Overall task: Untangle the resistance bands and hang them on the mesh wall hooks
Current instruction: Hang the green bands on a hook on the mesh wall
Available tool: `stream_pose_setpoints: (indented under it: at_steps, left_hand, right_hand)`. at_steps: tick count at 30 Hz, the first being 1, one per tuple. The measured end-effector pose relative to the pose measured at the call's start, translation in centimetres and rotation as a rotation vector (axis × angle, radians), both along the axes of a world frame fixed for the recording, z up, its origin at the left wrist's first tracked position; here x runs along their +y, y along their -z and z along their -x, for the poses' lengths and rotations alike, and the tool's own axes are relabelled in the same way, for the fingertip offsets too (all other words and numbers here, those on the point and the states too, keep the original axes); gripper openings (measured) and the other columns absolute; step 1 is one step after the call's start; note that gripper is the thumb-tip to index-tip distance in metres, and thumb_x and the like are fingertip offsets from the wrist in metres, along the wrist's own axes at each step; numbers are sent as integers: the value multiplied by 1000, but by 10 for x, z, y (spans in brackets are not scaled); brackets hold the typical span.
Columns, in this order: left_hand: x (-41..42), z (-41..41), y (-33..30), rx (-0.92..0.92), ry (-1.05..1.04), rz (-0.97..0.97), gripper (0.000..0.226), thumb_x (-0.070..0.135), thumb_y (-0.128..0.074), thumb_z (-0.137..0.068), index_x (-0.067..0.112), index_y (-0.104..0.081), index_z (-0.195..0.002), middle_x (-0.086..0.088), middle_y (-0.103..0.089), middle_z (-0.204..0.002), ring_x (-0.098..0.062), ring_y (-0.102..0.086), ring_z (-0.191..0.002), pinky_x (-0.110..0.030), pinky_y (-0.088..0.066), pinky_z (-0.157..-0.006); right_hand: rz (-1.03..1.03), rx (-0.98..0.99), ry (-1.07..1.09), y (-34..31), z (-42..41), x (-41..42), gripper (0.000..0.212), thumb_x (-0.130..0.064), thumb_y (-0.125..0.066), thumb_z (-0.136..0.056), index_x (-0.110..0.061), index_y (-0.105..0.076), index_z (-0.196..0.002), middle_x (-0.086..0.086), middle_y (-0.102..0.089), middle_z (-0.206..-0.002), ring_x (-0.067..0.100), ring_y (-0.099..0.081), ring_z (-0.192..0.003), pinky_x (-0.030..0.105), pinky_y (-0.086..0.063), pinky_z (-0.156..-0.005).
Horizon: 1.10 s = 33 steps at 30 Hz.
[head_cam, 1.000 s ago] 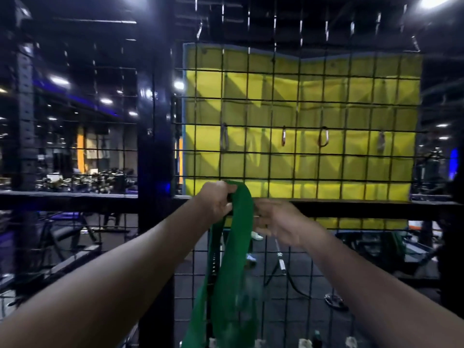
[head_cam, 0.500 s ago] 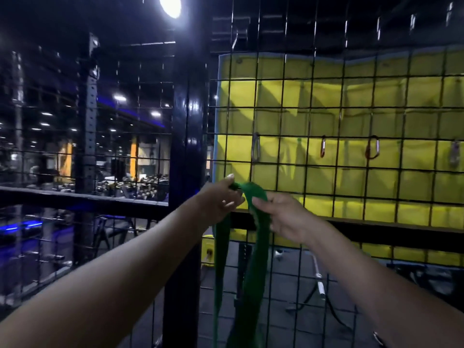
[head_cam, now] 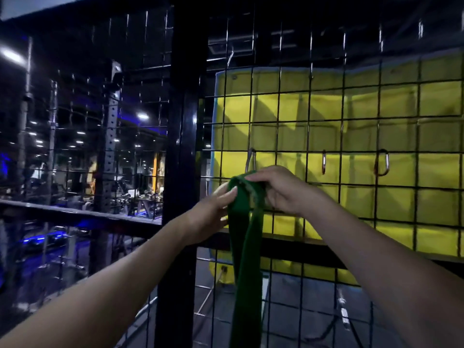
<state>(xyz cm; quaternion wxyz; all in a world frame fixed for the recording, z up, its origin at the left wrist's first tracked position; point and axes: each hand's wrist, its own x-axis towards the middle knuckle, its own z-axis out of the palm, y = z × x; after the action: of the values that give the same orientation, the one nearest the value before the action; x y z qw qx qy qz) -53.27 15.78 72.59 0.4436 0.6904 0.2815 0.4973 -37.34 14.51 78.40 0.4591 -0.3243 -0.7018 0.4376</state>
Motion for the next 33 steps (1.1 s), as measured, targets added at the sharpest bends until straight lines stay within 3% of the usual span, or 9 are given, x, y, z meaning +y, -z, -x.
stream_pose_setpoints:
  at_steps: [4,7,10,13,17,21,24,29,33]
  left_hand:
    - [16,-15,-5,-88,-266,-189,29,28,-38,-100,14,-58,-115,-14,-65,-113,-30,-60,-109,-37,-50,-86]
    - [22,-18,-22,-67,-433,-281,30,22,-39,-100,3,-60,-111,-18,-66,-108,-30,-62,-105,-45,-46,-98]
    - [24,-9,-40,18,-573,-324,28,20,-39,-100,5,-57,-115,-10,-65,-103,-26,-62,-98,-39,-48,-93]
    - [32,0,-52,123,-679,-434,27,22,-43,-99,5,-62,-106,-14,-66,-100,-23,-61,-91,-37,-50,-85]
    - [45,0,-70,193,-732,-530,21,18,-48,-97,6,-64,-101,-5,-63,-91,-15,-57,-85,-26,-45,-76]
    - [56,-5,-79,276,-784,-612,18,14,-52,-94,6,-66,-101,-2,-59,-89,-14,-54,-82,-16,-39,-64]
    - [62,0,-82,288,-783,-622,19,13,-52,-94,4,-67,-102,-3,-60,-89,-10,-54,-75,-10,-40,-60]
    - [67,6,-85,334,-736,-640,19,13,-52,-94,4,-66,-102,-5,-62,-90,-3,-54,-71,-6,-39,-57]
    - [62,8,-93,374,-676,-640,19,10,-51,-95,0,-64,-105,0,-59,-80,-4,-56,-62,-7,-45,-50]
  right_hand:
    - [4,-8,-16,-9,-6,10,8,-8,-54,-90,-2,-58,-87,7,-58,-69,14,-59,-57,23,-52,-50]
    - [-36,-49,-14,-13,-8,24,12,-13,-53,-92,-3,-59,-90,10,-61,-75,18,-61,-67,30,-55,-64]
    - [-248,-210,207,-24,-14,41,24,-20,-50,-95,-2,-62,-83,8,-59,-68,17,-55,-58,25,-46,-54]
    - [-506,-330,503,-37,-17,58,37,-25,-51,-94,10,-63,-87,23,-65,-79,23,-55,-68,27,-41,-64]
    - [-557,-533,666,-48,-7,62,35,-35,-50,-95,-2,-59,-89,12,-56,-86,24,-52,-79,24,-32,-56]
    - [-445,-458,610,-48,11,68,28,-33,-53,-94,-5,-56,-92,7,-50,-90,23,-52,-84,28,-45,-65]
    - [-324,-284,546,-47,17,79,28,-33,-58,-90,-11,-46,-77,8,-54,-92,27,-59,-91,42,-54,-85]
    - [-216,-120,555,-47,22,85,33,-33,-72,-79,-9,-49,-79,16,-65,-101,35,-65,-89,50,-57,-75]
    - [-224,-131,572,-49,22,81,33,-27,-73,-80,-11,-45,-71,14,-64,-97,34,-67,-86,47,-59,-71]
